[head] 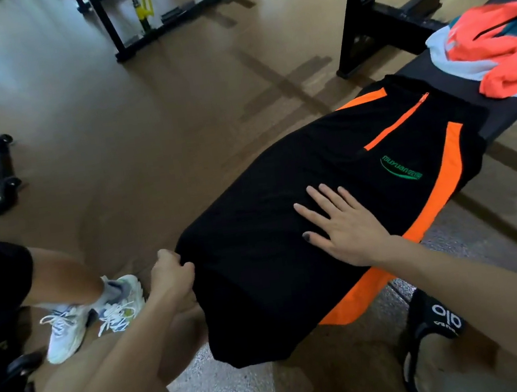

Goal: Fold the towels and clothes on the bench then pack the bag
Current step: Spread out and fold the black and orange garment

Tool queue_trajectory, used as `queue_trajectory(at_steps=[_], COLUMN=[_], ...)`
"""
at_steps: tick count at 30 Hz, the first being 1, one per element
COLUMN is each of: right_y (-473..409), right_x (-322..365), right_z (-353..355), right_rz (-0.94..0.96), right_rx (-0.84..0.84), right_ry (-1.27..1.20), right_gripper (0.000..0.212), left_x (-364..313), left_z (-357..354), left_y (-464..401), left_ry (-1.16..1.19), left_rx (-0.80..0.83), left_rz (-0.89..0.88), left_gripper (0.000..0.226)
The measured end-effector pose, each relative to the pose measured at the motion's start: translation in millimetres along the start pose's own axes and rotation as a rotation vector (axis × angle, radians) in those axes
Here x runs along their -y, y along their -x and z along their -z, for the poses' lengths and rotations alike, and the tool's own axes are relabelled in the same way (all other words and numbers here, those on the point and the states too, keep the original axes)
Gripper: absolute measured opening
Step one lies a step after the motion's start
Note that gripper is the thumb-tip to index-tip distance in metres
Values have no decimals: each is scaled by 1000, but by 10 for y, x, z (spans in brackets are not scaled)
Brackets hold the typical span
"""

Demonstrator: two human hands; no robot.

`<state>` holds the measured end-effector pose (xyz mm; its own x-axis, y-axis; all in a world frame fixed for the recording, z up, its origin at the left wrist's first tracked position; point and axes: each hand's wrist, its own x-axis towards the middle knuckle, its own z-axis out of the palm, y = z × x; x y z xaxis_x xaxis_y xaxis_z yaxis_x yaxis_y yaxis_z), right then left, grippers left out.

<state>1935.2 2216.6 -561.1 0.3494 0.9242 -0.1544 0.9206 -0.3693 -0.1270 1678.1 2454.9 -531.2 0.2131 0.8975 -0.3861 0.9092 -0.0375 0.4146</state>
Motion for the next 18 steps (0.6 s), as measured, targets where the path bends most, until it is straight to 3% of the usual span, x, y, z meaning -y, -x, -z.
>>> queue_trajectory(at_steps=[4, 8, 11, 14, 16, 18], right_y=[26, 67, 140, 189, 210, 233], right_x=[-13, 54, 180, 213, 186, 158], right_z=[-10, 15, -20, -35, -36, -37], right_rz=[-2, -1, 38, 38, 25, 18], right_rx=[-8, 13, 17, 8, -3, -6], right_ry=[-13, 4, 24, 23, 9, 5], right_gripper=[67, 67, 68, 70, 69, 67], left_x=[221, 798, 438, 323, 326, 299], left_z=[19, -171, -57, 0, 35, 70], left_y=[-38, -443, 4, 158, 178, 200], left_ry=[125, 361, 594, 552, 553, 724], left_rx=[-12, 142, 218, 229, 184, 186], left_rz=[93, 276, 355, 273, 283, 336], left_gripper=[24, 56, 33, 39, 19, 8])
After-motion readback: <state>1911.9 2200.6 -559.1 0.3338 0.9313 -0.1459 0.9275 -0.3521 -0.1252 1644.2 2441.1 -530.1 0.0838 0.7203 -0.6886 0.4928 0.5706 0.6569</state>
